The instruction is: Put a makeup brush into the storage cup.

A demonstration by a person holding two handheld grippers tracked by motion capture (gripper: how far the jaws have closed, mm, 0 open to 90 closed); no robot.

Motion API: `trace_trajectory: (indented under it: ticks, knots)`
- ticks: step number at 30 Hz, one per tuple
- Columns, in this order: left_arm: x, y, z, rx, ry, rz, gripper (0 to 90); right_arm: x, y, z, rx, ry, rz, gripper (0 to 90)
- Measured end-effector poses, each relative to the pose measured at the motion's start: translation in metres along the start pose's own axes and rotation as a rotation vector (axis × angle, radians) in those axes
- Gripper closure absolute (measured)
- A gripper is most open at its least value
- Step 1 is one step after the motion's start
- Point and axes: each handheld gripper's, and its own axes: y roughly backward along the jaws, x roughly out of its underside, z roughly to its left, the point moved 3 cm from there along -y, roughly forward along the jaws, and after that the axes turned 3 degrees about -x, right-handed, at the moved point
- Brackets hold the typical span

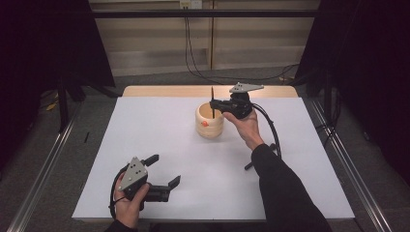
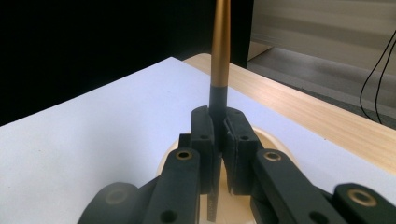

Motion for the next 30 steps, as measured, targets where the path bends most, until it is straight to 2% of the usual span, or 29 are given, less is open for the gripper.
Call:
trace_trajectory:
  ticks: [7, 11, 17, 25, 30]
  knots:
    - [0.0003, -0.0001, 0.0007, -0.004, 0.009, -0.002, 1.2, 0.0027, -0.0020, 0.0014, 0.001, 0.007, 0.002, 84.0]
    - [0.0006, 0.0000, 0.0008, -0.006, 0.016, -0.001, 1.1, 0.0083, -0.0019, -0.0006, 0.008, -0.008, 0.005, 83.5]
    - [0.0006, 0.0001, 0.0022, -0.012, 0.005, 0.002, 1.1, 0.0068, 0.0002, -0.0008, 0.001, -0.005, 0.004, 79.8]
    - [0.0007, -0.0006, 0.0010, -0.013, 0.023, -0.006, 1.0, 0.0052, 0.0026, -0.0010, 0.003, -0.011, -0.007, 57.1]
    - [0.0007, -0.0003, 0.0023, -0.013, 0.021, -0.007, 1.2, 0.0031, 0.0057, -0.0014, 0.000, -0.005, -0.009, 35.9]
